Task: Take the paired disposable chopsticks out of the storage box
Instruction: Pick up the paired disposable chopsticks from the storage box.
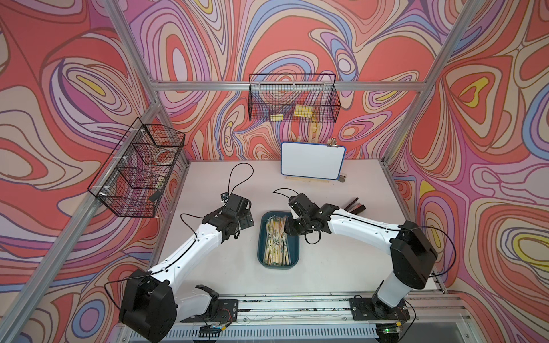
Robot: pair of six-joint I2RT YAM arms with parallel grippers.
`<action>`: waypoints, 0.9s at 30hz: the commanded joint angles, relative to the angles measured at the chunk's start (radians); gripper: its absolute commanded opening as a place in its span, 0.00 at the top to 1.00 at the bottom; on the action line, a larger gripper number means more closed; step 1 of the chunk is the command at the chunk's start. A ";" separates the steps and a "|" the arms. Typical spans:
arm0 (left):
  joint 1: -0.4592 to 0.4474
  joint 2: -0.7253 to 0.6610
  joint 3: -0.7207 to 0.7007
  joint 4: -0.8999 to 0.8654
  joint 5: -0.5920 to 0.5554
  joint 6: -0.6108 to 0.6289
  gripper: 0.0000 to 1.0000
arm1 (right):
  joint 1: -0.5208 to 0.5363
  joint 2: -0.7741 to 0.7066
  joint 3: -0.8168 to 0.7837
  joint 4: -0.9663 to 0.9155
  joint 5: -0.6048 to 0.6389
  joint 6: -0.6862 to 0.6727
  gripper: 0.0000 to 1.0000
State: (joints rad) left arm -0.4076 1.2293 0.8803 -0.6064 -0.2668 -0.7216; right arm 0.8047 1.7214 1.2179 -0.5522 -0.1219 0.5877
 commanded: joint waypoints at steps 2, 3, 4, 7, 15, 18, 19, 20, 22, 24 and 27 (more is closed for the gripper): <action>0.014 -0.025 -0.021 -0.008 0.016 0.013 0.00 | 0.008 0.044 0.042 0.008 0.020 -0.014 0.68; 0.017 -0.026 -0.022 -0.008 0.018 0.014 0.00 | 0.010 0.079 0.047 0.008 0.021 -0.015 0.68; 0.018 -0.027 -0.024 -0.005 0.021 0.014 0.00 | 0.008 0.088 0.049 0.009 0.021 -0.015 0.68; 0.023 -0.031 -0.031 0.000 0.028 0.014 0.00 | 0.010 0.118 0.062 0.010 0.022 -0.019 0.69; 0.032 -0.035 -0.040 0.010 0.038 0.019 0.00 | 0.010 0.186 0.094 0.014 0.019 -0.028 0.73; 0.033 -0.036 -0.041 0.011 0.040 0.019 0.00 | 0.010 0.203 0.101 0.018 0.018 -0.028 0.73; 0.034 -0.035 -0.042 0.010 0.040 0.019 0.00 | 0.010 0.208 0.104 0.018 0.018 -0.027 0.73; 0.035 -0.036 -0.043 0.013 0.042 0.019 0.00 | 0.010 0.214 0.107 0.018 0.017 -0.026 0.73; 0.035 -0.037 -0.044 0.014 0.044 0.018 0.00 | 0.010 0.224 0.109 0.020 0.018 -0.027 0.72; 0.035 -0.037 -0.048 0.016 0.047 0.016 0.00 | 0.010 0.232 0.113 0.018 0.017 -0.027 0.71; 0.035 -0.039 -0.050 0.017 0.049 0.016 0.00 | 0.010 0.238 0.115 0.019 0.017 -0.030 0.71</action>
State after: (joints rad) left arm -0.3779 1.2114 0.8421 -0.5983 -0.2264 -0.7139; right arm 0.8085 1.9385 1.3151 -0.5377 -0.1127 0.5663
